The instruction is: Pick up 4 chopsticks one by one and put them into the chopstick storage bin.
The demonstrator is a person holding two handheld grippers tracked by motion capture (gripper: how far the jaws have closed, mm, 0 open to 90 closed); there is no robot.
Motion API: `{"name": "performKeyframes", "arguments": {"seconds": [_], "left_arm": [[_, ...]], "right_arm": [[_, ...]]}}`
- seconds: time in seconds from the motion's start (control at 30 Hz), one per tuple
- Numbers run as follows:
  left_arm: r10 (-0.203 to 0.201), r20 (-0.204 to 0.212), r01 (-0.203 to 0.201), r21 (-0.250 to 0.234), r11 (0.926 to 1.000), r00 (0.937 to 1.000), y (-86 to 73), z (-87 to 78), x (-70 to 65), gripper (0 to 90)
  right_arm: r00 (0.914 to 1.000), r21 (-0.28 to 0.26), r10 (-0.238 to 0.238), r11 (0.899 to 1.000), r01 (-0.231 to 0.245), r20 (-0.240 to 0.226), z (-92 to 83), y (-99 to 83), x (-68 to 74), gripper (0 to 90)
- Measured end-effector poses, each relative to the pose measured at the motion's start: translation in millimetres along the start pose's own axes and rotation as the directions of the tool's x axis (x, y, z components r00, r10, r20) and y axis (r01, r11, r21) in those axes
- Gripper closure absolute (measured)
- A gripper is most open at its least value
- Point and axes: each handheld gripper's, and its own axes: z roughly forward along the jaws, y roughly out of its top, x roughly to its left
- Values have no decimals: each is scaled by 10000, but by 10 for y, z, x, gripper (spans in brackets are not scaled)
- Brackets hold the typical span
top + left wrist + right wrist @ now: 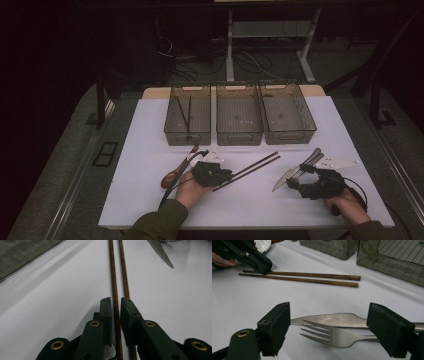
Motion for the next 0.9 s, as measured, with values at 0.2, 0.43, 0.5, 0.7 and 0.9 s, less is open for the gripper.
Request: {"name": "performKeyframes", "arguments": {"seconds": [0.2, 0.43, 0.5, 0.7, 0.9], "left_arm": [[209, -312, -206, 105, 9997, 9993, -3, 0, -39, 790], [213, -560, -206, 136, 9997, 9982, -4, 4, -65, 842], [205, -595, -197, 145, 9997, 9980, -3, 4, -69, 845], [228, -788, -215, 171, 9996, 9966, 1, 6, -96, 849], [138, -862, -123, 178, 9998, 9962, 5, 1, -105, 852]], "right_arm": [[10000, -29, 32, 10000, -32, -6, -5, -1, -3, 188], [10000, -42, 60, 10000, -60, -21, -7, -1, -5, 188], [10000, -44, 63, 10000, -63, -27, -8, -1, -4, 188], [10000, -45, 83, 10000, -83, -36, -9, 0, -6, 188], [10000, -58, 89, 9999, -90, -37, -14, -1, -8, 188]]}}
